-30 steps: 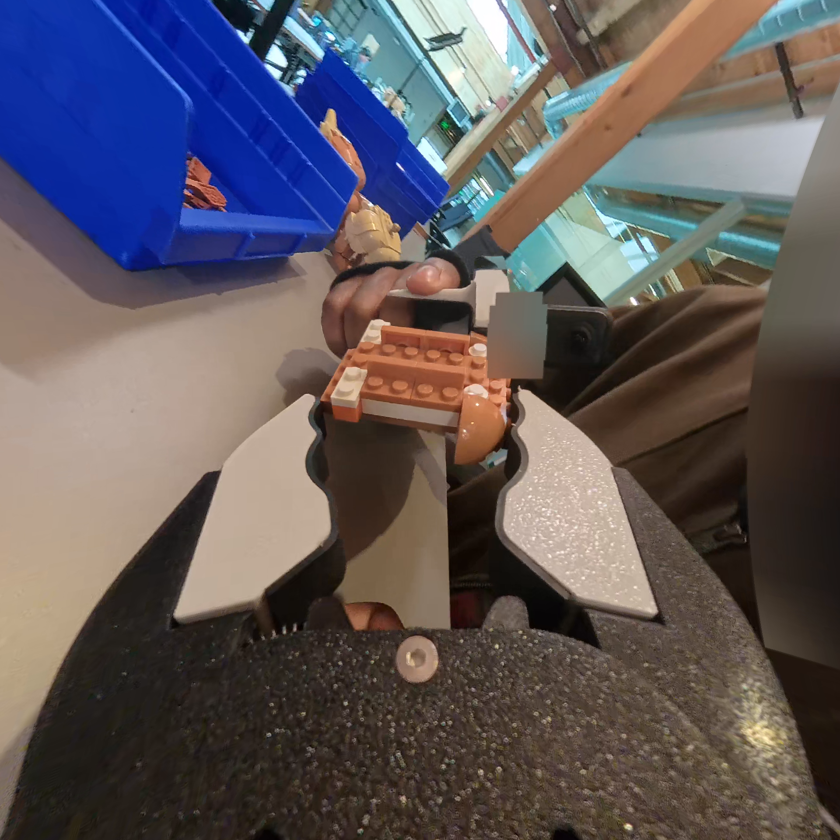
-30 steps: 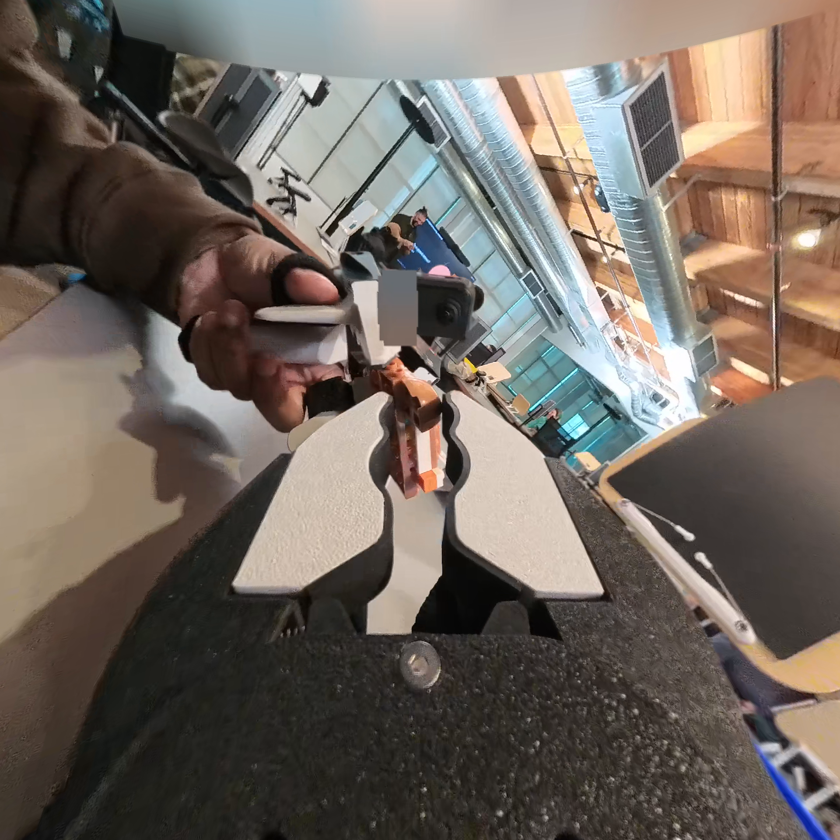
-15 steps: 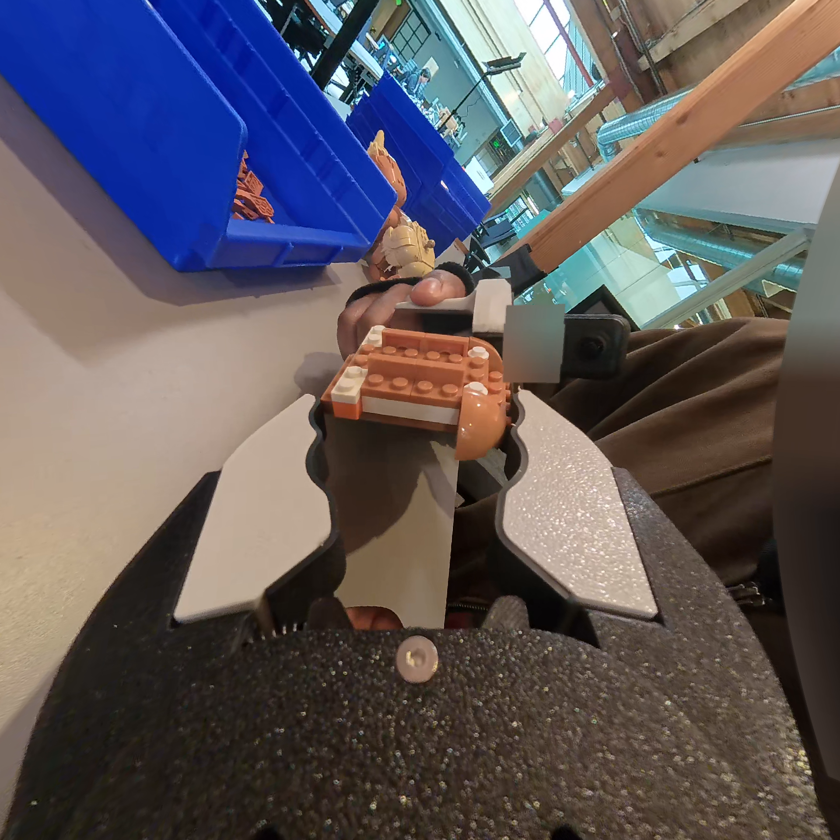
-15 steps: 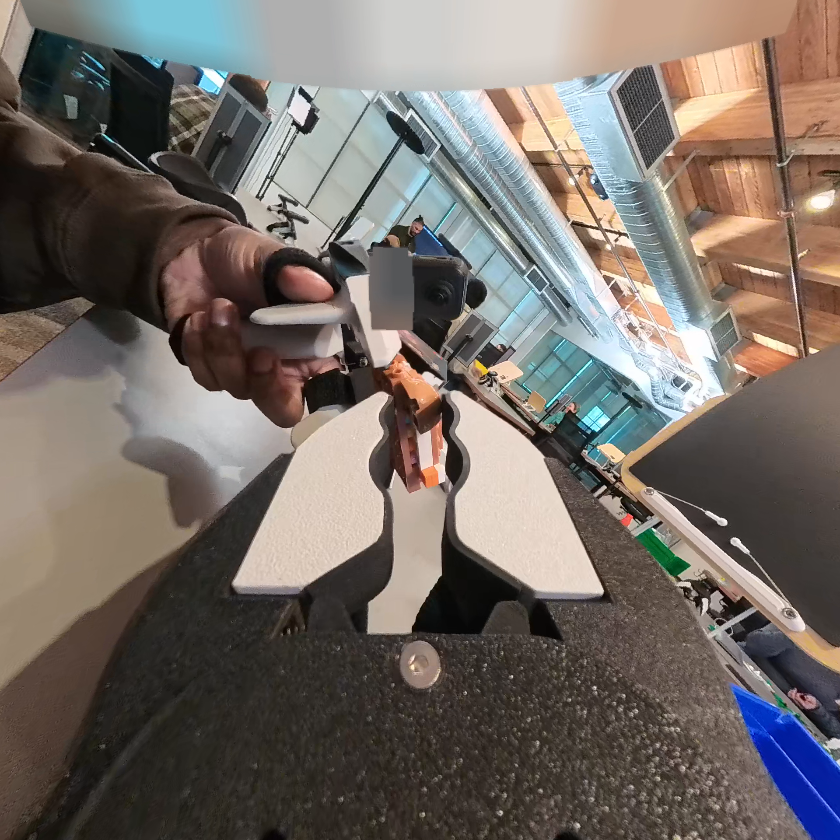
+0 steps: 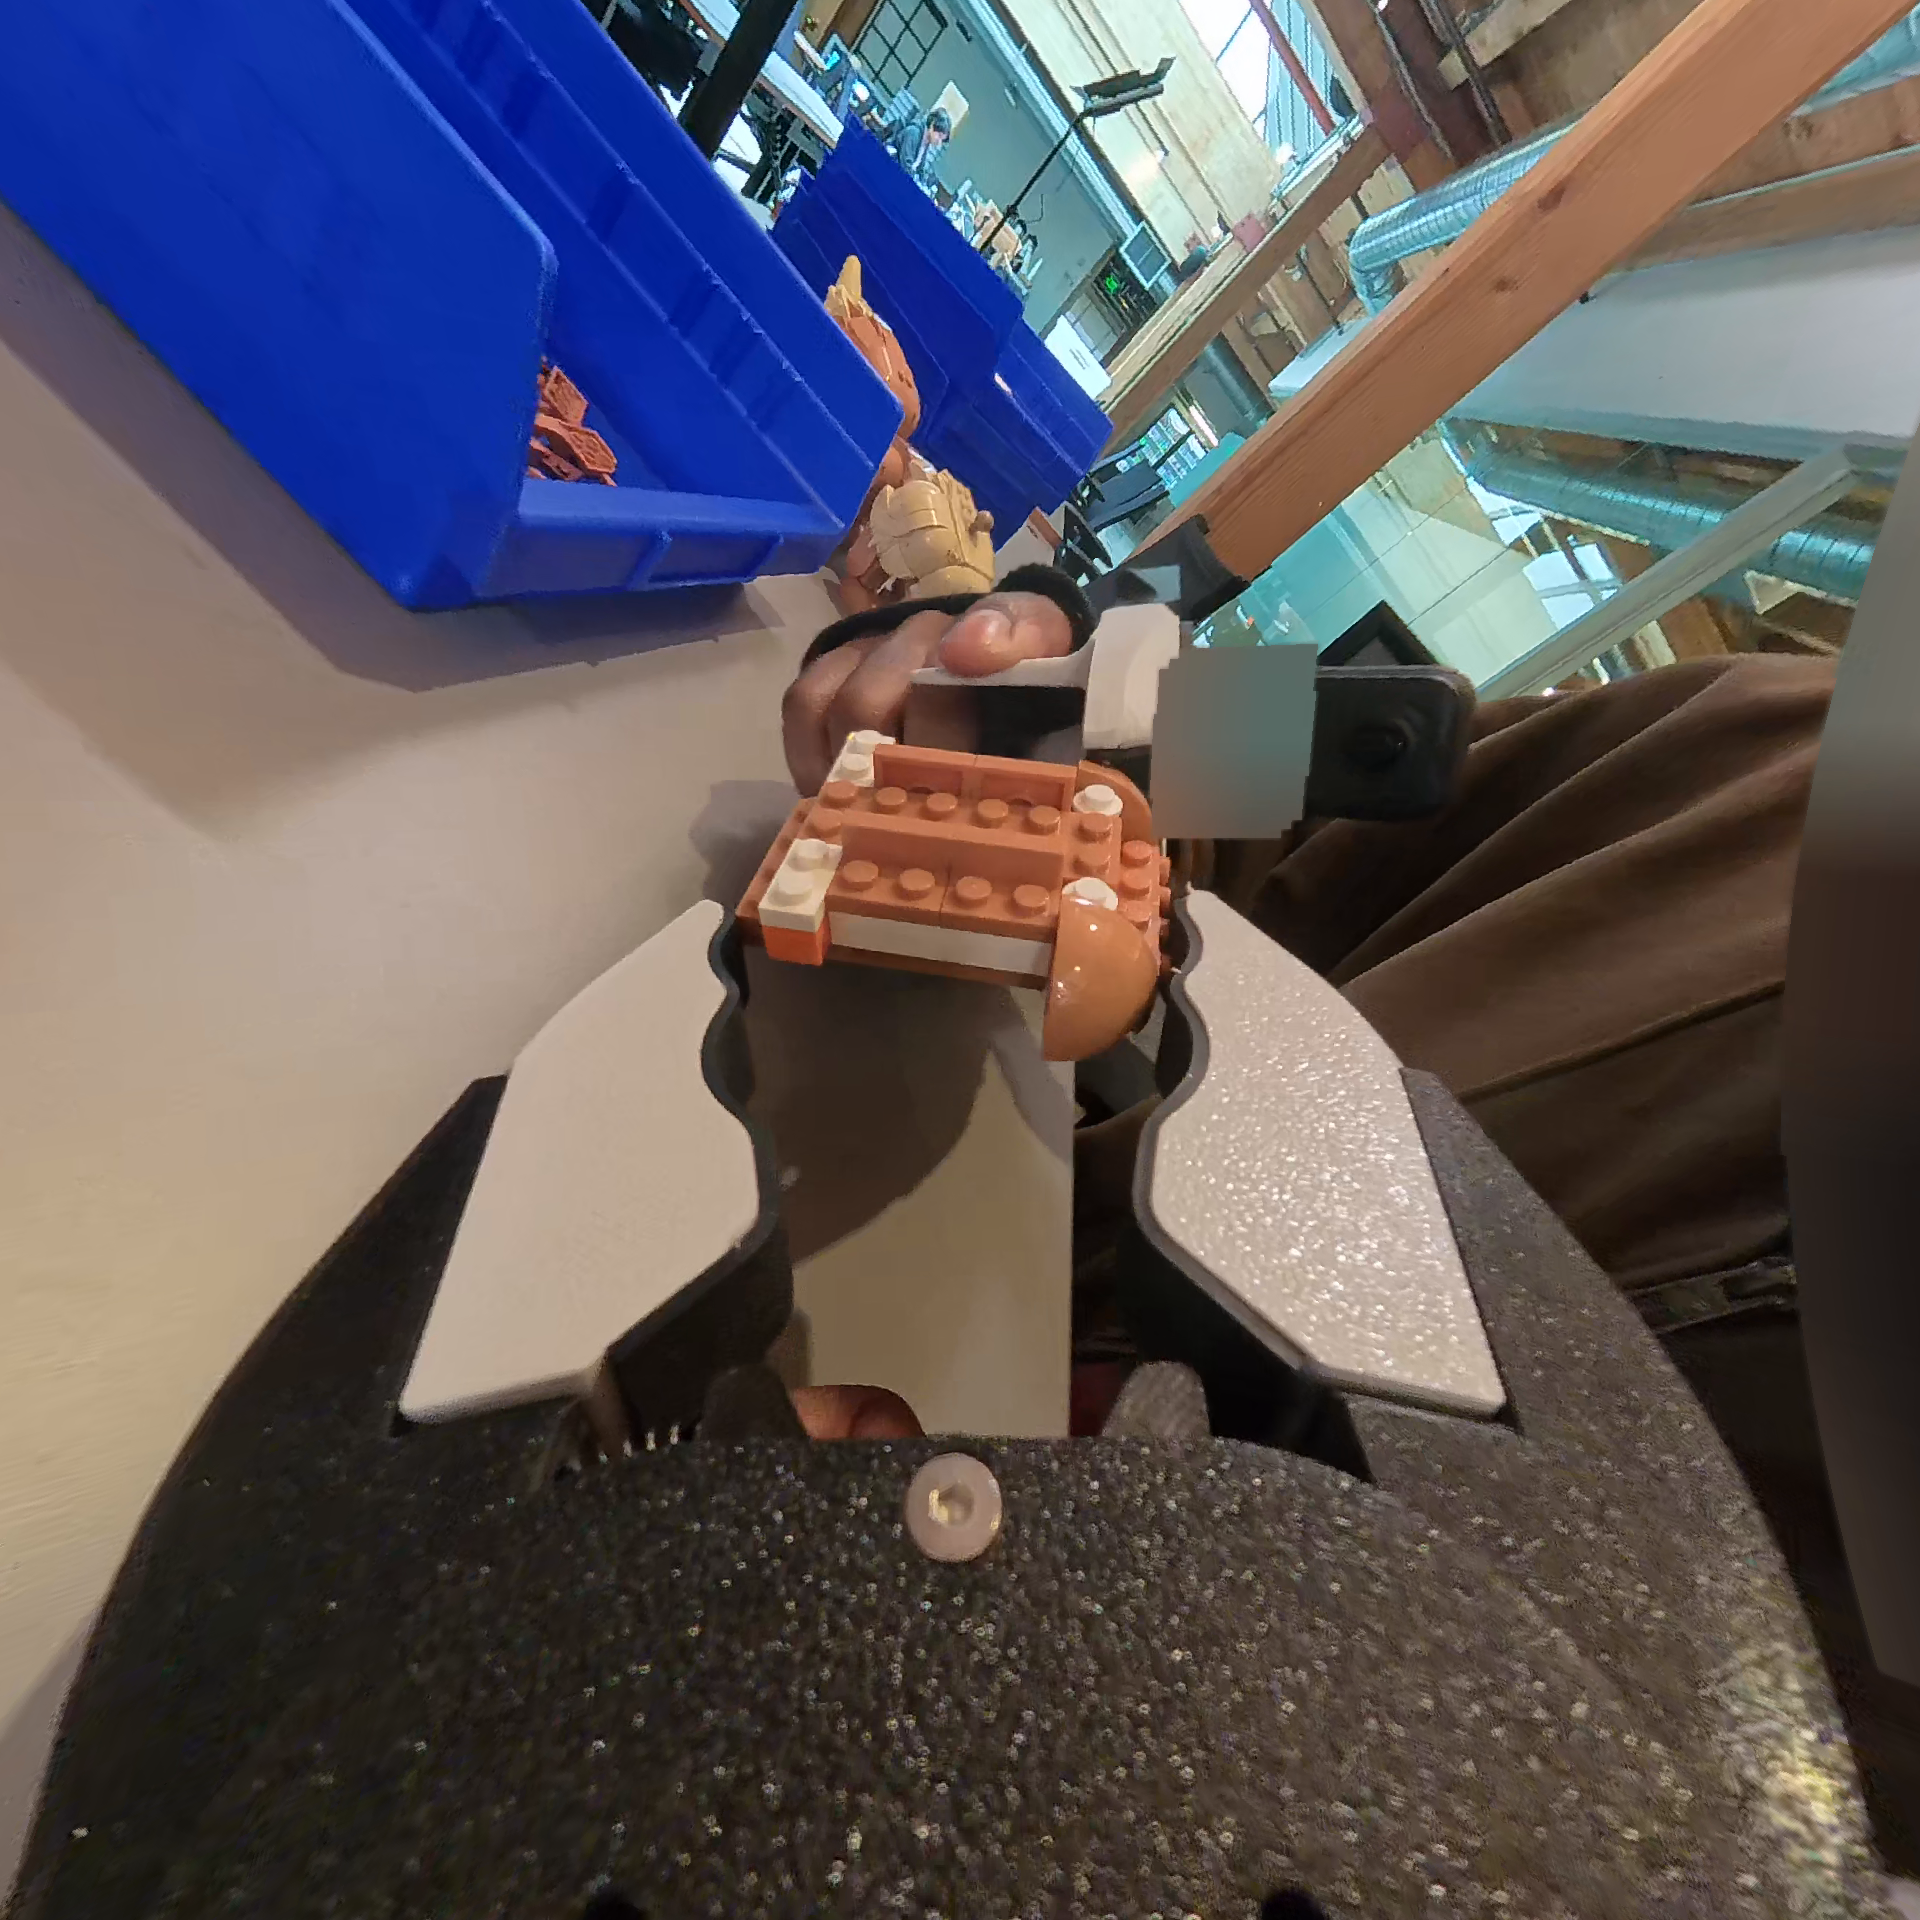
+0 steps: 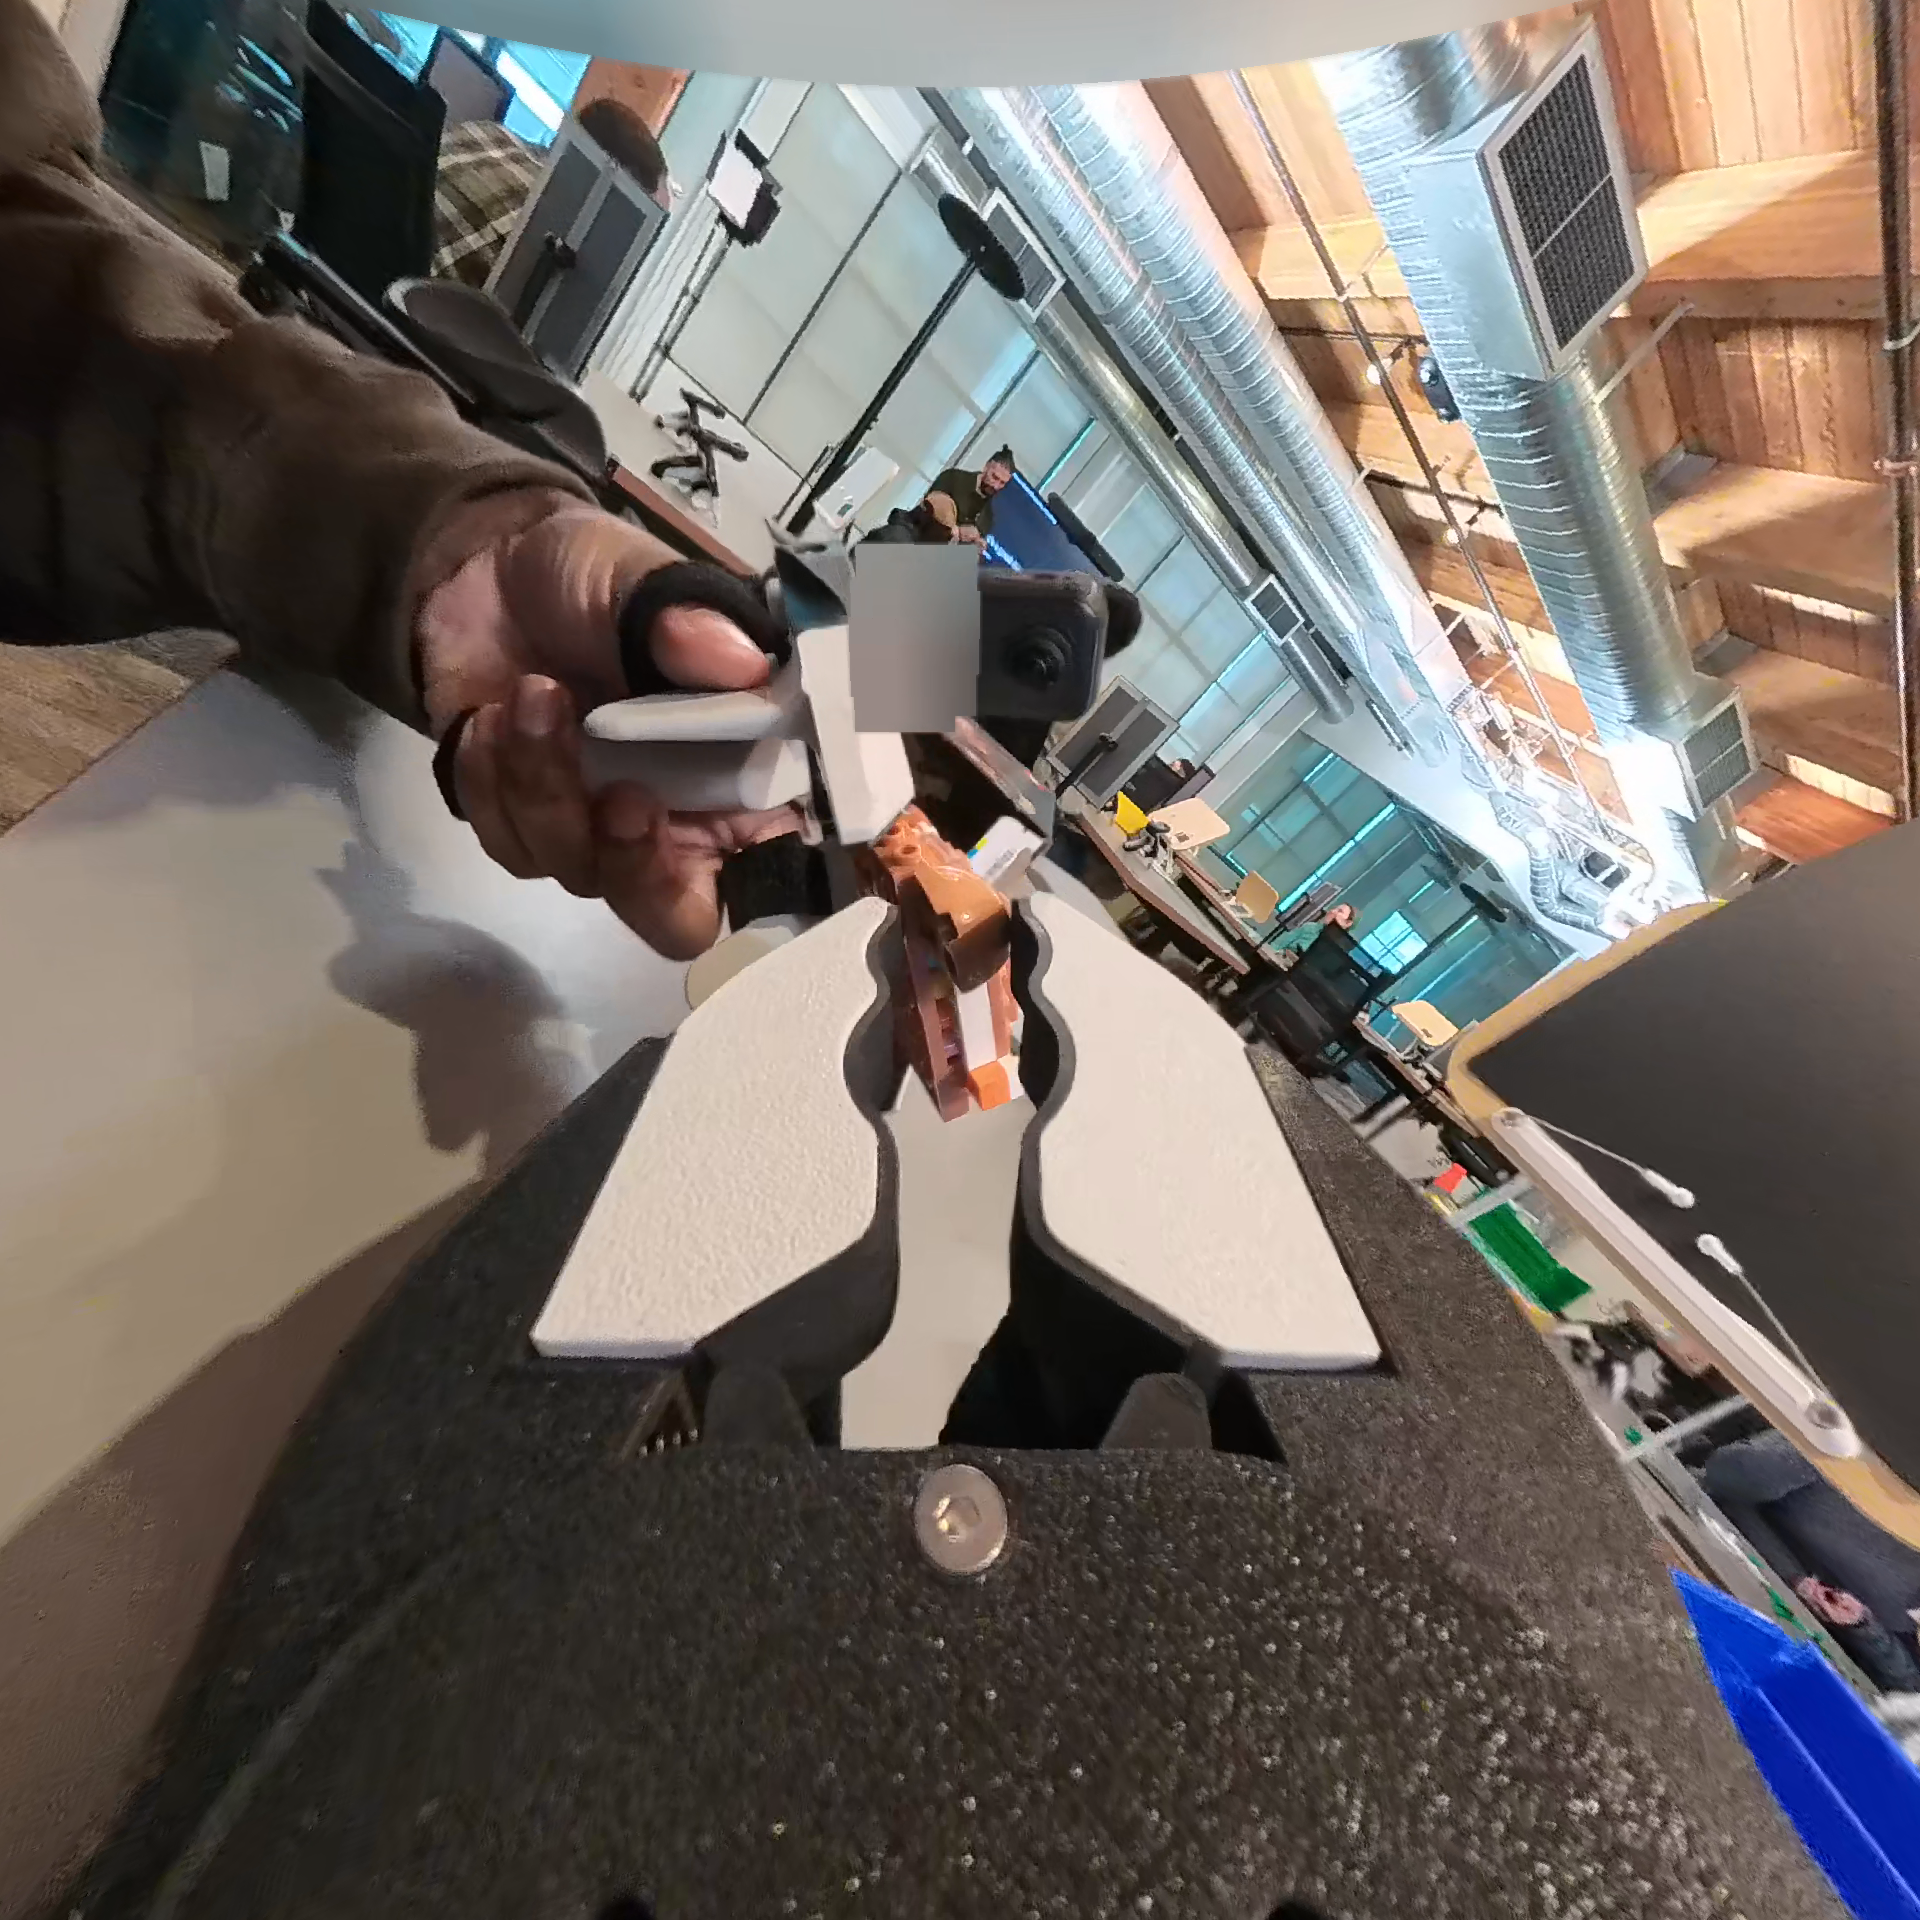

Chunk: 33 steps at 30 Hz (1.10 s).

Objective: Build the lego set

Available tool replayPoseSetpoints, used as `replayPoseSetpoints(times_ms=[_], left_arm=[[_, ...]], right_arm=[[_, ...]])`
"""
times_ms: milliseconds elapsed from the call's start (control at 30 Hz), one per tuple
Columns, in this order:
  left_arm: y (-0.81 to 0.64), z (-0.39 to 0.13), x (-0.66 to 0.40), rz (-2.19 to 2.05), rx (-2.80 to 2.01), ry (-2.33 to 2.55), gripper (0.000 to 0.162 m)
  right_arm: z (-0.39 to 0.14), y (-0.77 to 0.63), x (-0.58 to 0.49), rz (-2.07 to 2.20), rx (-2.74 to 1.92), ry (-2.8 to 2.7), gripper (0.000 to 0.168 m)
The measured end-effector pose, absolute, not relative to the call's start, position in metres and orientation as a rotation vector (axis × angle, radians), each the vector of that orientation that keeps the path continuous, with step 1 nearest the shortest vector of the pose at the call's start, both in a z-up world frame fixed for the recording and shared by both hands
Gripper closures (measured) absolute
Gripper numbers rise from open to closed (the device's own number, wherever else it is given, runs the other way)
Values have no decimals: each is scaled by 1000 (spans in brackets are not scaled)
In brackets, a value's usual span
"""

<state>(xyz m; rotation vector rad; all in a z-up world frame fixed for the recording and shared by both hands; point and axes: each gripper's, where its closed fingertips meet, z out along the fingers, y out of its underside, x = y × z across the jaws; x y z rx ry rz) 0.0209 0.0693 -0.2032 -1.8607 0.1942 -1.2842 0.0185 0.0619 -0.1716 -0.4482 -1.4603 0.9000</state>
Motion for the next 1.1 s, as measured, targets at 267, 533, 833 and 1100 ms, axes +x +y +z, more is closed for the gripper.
replayPoseSetpoints(times_ms=[267, 533, 833, 1100], left_arm=[[62, -239, 13, -1309, -1982, 324, 85], [69, -253, 1, -1250, -2080, 379, 85], [66, -267, -4, -1046, -2163, 541, 85], [47, -286, -14, -714, -2187, 822, 85]], right_arm=[[-211, 56, 12, 563, -381, -1633, 149], [-238, 60, 9, 343, -358, -1737, 144], [-270, 62, 26, 357, -483, -1979, 139], [-269, 58, 30, 540, -641, -2024, 138]])
